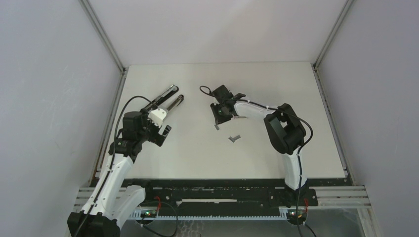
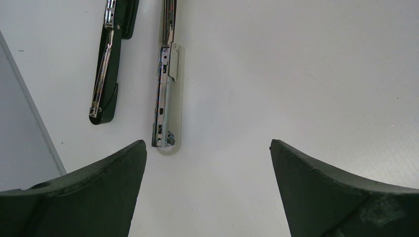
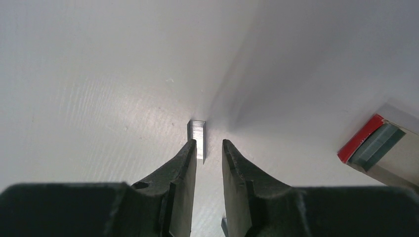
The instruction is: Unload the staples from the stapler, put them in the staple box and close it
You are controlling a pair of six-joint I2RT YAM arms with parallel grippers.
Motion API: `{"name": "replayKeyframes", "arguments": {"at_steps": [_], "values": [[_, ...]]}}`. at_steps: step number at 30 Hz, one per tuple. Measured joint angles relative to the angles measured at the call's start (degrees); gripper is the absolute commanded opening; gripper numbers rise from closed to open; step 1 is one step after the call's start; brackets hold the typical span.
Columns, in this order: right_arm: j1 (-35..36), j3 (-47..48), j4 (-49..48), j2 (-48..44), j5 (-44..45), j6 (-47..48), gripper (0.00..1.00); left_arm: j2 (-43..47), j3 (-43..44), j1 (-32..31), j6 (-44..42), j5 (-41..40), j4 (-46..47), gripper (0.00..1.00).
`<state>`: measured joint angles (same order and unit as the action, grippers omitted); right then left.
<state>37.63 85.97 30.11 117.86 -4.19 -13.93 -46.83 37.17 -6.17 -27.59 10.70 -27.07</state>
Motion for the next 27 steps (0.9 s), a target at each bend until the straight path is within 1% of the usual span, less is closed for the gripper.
{"name": "replayKeyframes", "arguments": {"at_steps": [18, 27], "values": [[0.74, 0.79, 0.63, 1.86, -0.11, 0.81, 0.21, 0.0, 0.0, 0.0, 0.0, 0.02, 0.0, 1.0], [1.03, 1.53, 1.07, 2.32, 0.92, 1.36, 0.13, 0.0, 0.0, 0.0, 0.0, 0.02, 0.0, 1.0]]}}
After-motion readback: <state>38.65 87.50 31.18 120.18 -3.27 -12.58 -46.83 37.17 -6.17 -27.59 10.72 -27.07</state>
